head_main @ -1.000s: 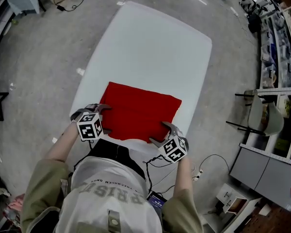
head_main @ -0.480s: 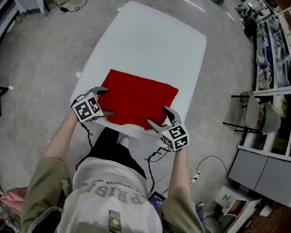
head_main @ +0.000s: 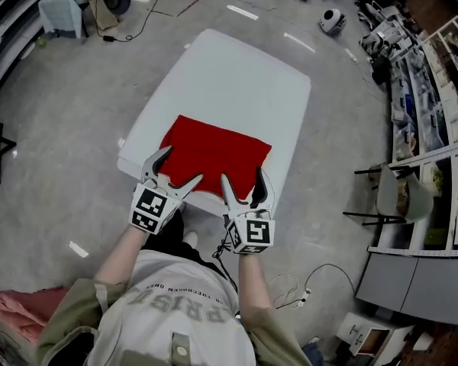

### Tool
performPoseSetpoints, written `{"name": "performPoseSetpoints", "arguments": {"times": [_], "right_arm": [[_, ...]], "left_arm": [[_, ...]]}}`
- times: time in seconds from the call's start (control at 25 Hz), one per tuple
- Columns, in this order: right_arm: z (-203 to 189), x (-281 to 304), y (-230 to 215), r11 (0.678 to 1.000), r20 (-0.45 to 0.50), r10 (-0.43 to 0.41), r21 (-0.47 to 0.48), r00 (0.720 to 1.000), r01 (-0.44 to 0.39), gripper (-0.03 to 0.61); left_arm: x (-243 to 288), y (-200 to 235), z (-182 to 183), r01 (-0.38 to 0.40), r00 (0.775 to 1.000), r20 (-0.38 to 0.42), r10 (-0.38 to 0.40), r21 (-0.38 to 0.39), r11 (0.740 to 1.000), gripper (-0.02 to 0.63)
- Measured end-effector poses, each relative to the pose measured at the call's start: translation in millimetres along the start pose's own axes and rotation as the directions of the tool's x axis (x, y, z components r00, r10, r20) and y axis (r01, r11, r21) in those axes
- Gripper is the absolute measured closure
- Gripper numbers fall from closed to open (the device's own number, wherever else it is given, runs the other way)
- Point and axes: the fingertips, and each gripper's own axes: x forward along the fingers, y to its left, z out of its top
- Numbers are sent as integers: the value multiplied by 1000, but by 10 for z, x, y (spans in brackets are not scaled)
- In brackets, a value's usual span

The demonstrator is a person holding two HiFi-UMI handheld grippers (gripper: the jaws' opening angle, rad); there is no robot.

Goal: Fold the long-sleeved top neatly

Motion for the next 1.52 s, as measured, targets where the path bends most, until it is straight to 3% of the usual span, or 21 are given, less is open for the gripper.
{"name": "performPoseSetpoints", "arguments": {"times": [0.08, 0.12, 0.16, 0.24, 0.48, 0.52, 0.6, 0.72, 1.0, 1.24, 1.52], "right_arm": [[97, -71, 100, 997, 29, -45, -55, 999, 47, 231], [137, -100, 144, 994, 39, -66, -87, 997, 69, 250], [174, -126, 184, 990, 48, -83, -112, 995, 88, 310], [232, -174, 246, 986, 63, -111, -115, 992, 118, 368], [322, -334, 312, 973, 91, -202, -94, 975, 210, 502], [342, -362, 315, 970, 97, -214, -97, 972, 224, 506], [383, -407, 323, 964, 105, -232, -109, 967, 243, 577], [442, -464, 353, 958, 117, -243, -127, 963, 257, 577], [610, -560, 393, 954, 169, -244, -136, 955, 268, 577], [700, -505, 468, 946, 182, -213, -208, 960, 249, 580], [764, -552, 463, 942, 197, -207, -222, 958, 250, 580]], "left_arm": [[-132, -70, 156, -72, 994, 84, 71, 1, 997, 244], [-195, -80, 218, -108, 987, 120, 107, 5, 994, 310], [-257, -79, 271, -142, 978, 152, 139, 7, 990, 372], [-371, -62, 352, -189, 962, 198, 185, 1, 982, 430], [-683, -55, 551, -251, 917, 320, 236, 5, 968, 579], [-723, -67, 604, -255, 907, 348, 237, 7, 967, 588], [-788, -105, 704, -258, 889, 395, 233, 11, 966, 601], [-858, -175, 775, -253, 876, 428, 222, 17, 967, 601], [-927, -219, 813, -240, 868, 444, 221, -13, 971, 603], [-936, -222, 893, -244, 860, 461, 218, -2, 970, 603], [-958, -262, 875, -237, 862, 461, 211, 0, 971, 603]]}}
